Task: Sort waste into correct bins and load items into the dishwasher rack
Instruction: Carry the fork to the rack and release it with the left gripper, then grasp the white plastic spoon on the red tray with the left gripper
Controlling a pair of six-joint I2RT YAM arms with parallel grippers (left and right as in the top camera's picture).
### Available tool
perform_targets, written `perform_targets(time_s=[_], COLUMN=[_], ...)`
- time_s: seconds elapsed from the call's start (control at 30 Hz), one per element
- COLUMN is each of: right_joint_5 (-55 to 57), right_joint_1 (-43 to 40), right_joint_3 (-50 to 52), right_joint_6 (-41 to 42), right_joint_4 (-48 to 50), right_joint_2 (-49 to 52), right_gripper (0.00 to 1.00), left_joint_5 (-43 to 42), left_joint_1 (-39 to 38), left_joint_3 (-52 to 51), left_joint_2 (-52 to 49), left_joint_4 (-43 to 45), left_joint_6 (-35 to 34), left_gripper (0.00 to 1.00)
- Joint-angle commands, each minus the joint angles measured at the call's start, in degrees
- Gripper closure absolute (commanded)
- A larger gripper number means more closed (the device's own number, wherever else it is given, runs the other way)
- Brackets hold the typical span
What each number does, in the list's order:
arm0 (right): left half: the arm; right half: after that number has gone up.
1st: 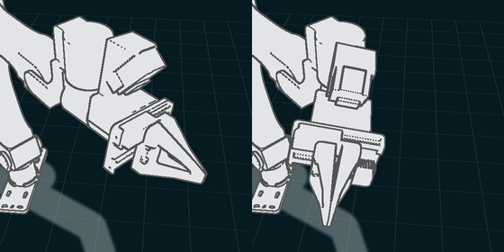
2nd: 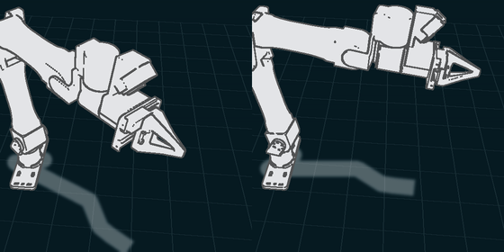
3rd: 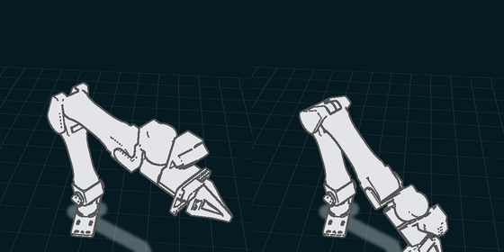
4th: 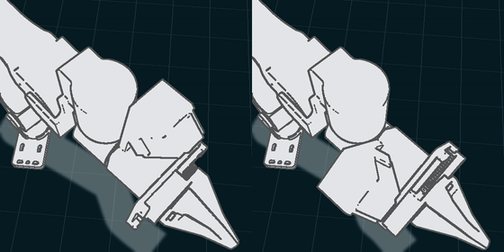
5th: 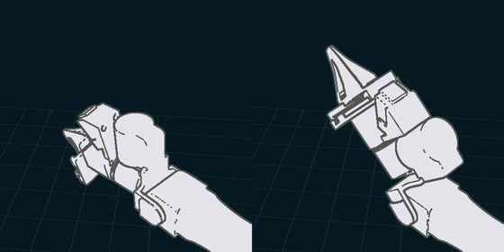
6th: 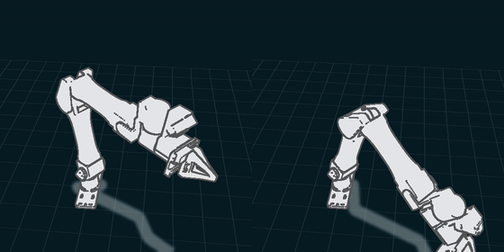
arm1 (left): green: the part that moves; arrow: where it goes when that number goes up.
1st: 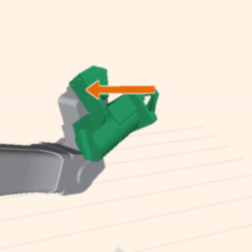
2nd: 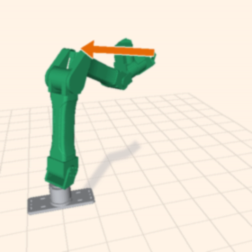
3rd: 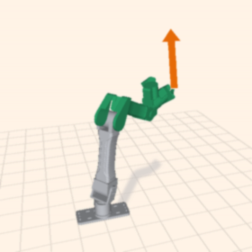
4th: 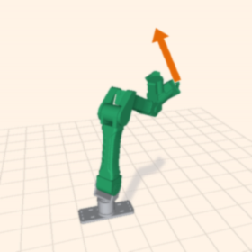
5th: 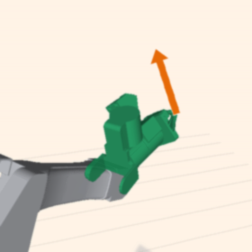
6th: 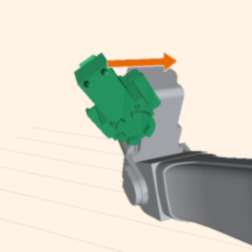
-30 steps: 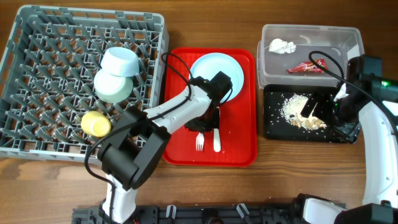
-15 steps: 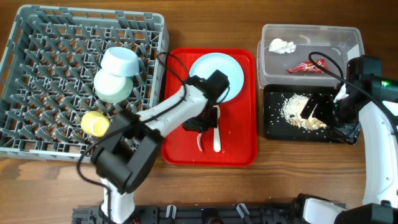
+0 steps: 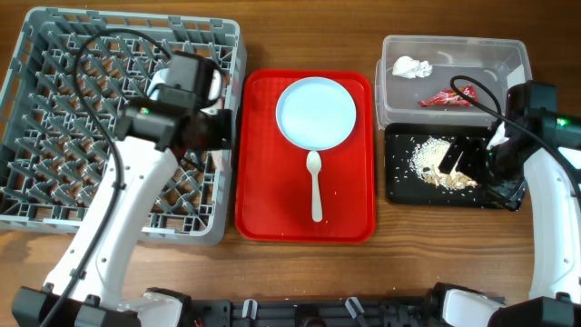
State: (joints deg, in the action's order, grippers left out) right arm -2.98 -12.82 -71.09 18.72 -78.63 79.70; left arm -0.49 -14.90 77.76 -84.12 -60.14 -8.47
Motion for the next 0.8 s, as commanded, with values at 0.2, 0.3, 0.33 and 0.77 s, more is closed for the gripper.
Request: perform_targets(time_s=[0.2,0.3,0.33,0.77], right_joint_5=[-0.5,-0.5,-0.5,-0.5], right_joint_1=[-0.2,-0.2,-0.2,-0.2], right_joint_3=[-0.7,-0.7,-0.7,-0.7], right_joint_6=[-0.7,-0.7,-0.7,-0.7], right_joint_4=[-0.1,-0.1,-0.1,-0.1], right_joint_2=[-0.2,-0.2,-0.2,-0.2], right_gripper=[0.0,0.0,0.0,0.0], left_joint_5=[1.1,1.9,1.9,-7.3], left_joint_1=[3.5,3.5,3.5,-15.6], left_joint_3=[0.5,0.6,0.7,0.0], left_joint_2=[-12.2,-12.5,-12.1,-10.2], left_joint_4=[5.3,5.3,5.3,10.5], left_joint_6=[6.8,6.8,6.8,-17.2], left_gripper=[0.75,0.34,0.34,0.19])
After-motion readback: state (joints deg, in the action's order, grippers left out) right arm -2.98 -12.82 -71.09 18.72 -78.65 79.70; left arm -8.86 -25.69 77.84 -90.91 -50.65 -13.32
